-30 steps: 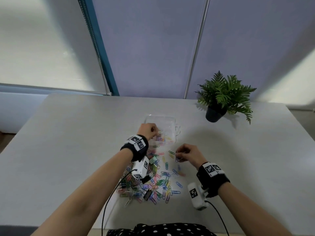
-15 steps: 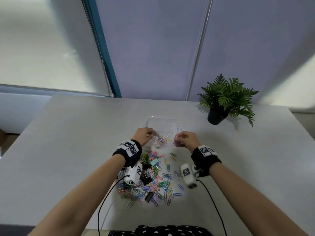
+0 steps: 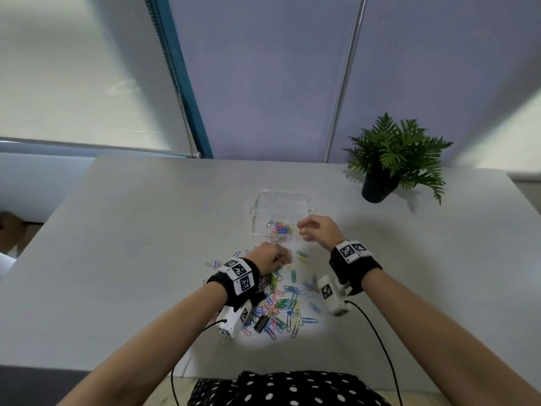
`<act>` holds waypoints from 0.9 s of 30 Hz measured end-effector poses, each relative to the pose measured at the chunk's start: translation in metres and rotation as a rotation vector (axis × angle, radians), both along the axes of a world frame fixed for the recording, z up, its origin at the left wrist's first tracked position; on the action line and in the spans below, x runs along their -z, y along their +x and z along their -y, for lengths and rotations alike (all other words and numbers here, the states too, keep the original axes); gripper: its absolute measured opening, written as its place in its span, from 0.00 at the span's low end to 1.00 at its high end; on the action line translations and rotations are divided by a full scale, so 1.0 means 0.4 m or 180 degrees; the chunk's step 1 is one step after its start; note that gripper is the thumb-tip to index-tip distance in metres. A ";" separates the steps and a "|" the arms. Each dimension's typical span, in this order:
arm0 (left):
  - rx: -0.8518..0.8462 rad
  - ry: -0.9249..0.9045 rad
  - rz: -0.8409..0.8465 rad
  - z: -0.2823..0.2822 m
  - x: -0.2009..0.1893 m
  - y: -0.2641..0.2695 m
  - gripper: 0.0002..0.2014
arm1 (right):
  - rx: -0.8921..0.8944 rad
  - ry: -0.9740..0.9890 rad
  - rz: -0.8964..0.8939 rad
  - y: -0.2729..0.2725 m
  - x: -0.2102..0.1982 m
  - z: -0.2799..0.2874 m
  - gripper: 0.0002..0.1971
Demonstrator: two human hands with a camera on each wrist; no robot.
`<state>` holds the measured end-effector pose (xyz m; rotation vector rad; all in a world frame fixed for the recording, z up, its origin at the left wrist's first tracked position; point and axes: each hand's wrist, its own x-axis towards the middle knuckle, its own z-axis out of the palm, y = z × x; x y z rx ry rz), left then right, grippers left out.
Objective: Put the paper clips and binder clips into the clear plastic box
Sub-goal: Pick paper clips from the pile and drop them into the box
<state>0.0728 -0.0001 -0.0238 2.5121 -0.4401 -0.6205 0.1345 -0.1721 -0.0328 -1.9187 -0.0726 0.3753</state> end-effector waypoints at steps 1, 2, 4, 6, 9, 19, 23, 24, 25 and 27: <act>0.0103 0.0057 0.0041 0.013 0.005 -0.008 0.12 | -0.0111 -0.0083 0.0065 -0.019 0.002 0.018 0.08; 0.0186 0.0112 0.0066 0.026 0.012 -0.017 0.13 | -0.0252 -0.0244 0.0118 -0.039 0.005 0.036 0.08; 0.0226 0.0151 0.0065 0.050 0.033 -0.038 0.13 | -0.0657 -0.0849 0.0267 -0.079 0.012 0.071 0.08; 0.0184 0.0363 0.0110 0.073 0.053 -0.058 0.16 | -0.1162 -0.1663 0.0368 -0.119 0.032 0.096 0.10; 0.0029 0.0777 0.0157 0.106 0.075 -0.082 0.23 | -0.1498 -0.2516 0.0207 -0.177 0.063 0.093 0.20; -0.0209 0.0779 0.0399 0.131 0.092 -0.099 0.10 | -0.1215 -0.2357 0.0552 -0.235 0.098 0.017 0.10; -0.0075 0.0643 0.0192 0.112 0.090 -0.087 0.08 | -0.0960 -0.2017 0.0414 -0.224 0.087 0.038 0.03; -0.0098 0.0535 0.0119 0.105 0.091 -0.082 0.07 | -0.0835 -0.1822 0.0363 -0.220 0.091 0.045 0.02; -0.0150 0.0402 0.0063 0.099 0.093 -0.078 0.06 | -0.0730 -0.1638 0.0332 -0.215 0.095 0.053 0.03; -0.0285 0.0113 -0.0020 0.086 0.096 -0.070 0.06 | -0.0562 -0.1372 0.0296 -0.205 0.095 0.069 0.04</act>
